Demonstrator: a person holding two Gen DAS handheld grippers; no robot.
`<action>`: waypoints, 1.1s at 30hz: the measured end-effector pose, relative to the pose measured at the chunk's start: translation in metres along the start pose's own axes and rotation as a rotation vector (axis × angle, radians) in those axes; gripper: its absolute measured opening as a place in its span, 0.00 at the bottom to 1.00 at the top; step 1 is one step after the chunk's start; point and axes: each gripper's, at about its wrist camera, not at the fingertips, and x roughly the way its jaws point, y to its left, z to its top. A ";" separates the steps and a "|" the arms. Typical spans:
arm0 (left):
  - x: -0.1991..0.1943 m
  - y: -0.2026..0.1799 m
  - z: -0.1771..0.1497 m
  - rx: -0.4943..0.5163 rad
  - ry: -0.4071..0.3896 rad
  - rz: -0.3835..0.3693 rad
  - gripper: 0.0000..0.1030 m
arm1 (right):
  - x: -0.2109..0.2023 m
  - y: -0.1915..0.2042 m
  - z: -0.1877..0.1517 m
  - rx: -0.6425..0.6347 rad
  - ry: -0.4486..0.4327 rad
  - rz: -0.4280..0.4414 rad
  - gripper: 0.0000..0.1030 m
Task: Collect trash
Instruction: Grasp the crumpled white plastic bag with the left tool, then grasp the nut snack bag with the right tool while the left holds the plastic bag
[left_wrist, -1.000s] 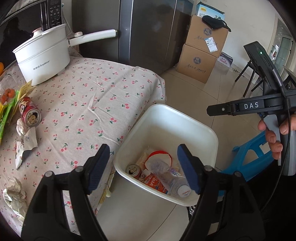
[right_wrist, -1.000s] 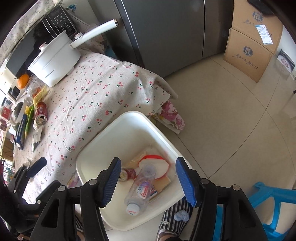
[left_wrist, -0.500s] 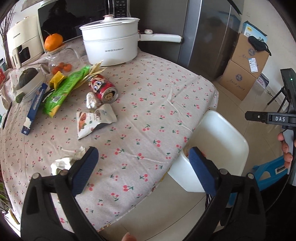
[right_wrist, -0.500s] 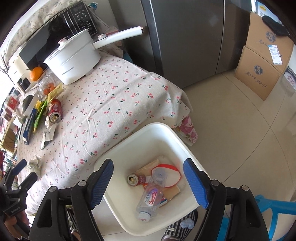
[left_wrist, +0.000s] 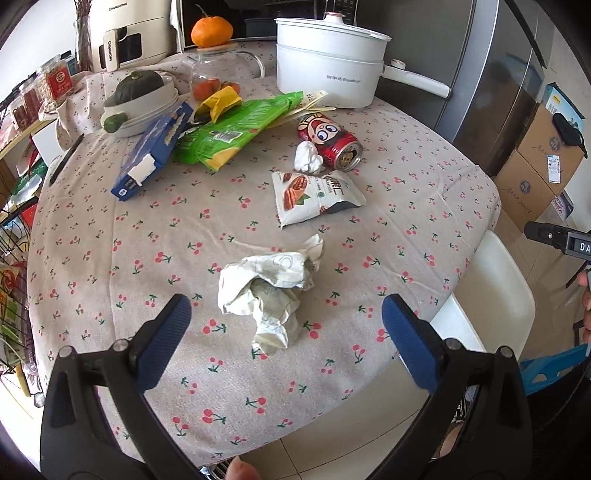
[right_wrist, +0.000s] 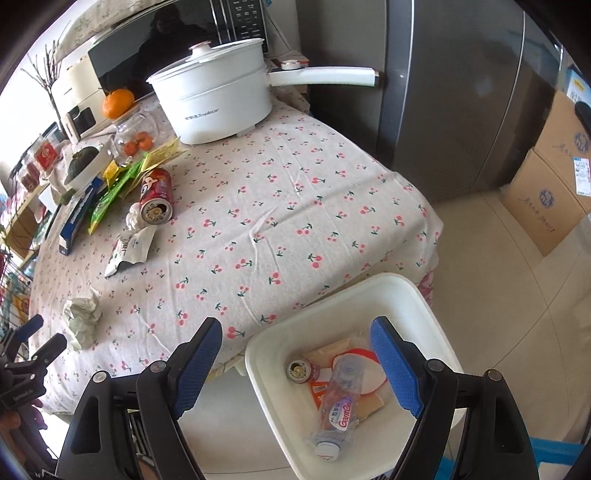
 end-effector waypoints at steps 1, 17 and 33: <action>0.003 0.002 -0.001 0.005 0.003 0.017 0.99 | 0.001 0.006 0.001 -0.016 -0.007 -0.008 0.82; 0.045 -0.001 0.007 0.046 0.083 0.015 0.84 | 0.022 0.050 0.006 -0.077 0.011 -0.012 0.82; 0.014 0.021 0.013 -0.005 0.058 -0.045 0.37 | 0.044 0.096 0.019 -0.084 0.043 0.041 0.82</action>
